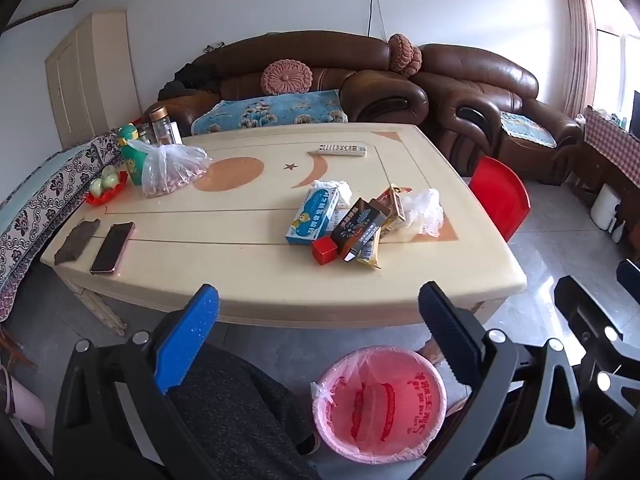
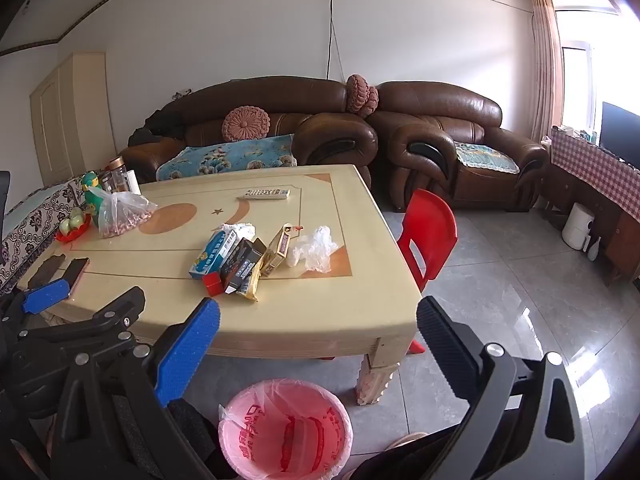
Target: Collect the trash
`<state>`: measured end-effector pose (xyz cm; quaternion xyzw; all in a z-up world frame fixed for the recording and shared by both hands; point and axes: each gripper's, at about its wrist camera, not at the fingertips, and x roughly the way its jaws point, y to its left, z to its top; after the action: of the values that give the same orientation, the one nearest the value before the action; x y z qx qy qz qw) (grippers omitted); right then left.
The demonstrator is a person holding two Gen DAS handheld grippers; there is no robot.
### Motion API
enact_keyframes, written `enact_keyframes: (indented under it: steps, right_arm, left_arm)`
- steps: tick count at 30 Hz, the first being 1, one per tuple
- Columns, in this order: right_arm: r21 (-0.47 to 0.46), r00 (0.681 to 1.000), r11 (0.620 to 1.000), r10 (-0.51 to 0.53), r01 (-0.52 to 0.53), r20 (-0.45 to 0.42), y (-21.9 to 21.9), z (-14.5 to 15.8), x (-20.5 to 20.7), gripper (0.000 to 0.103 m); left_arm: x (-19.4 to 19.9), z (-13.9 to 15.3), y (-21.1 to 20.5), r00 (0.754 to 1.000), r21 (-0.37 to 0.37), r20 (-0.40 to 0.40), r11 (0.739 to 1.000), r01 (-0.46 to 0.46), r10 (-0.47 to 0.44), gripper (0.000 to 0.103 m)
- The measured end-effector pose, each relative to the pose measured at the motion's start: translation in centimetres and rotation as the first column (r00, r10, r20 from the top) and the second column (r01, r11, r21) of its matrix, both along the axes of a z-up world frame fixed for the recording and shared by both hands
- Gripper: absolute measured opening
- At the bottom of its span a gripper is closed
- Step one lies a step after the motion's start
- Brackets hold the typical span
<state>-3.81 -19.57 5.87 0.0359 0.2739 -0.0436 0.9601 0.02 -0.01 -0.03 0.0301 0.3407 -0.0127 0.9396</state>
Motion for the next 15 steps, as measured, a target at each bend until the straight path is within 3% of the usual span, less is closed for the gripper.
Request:
enact_keyframes:
  steps: [15]
  right_arm:
    - [0.001, 1.000, 1.000, 0.001, -0.001, 0.003, 0.11, 0.13, -0.18, 0.097]
  left_arm:
    - [0.41, -0.32, 0.26, 1.000, -0.007, 0.001, 1.000, -0.011, 0.011, 0.098]
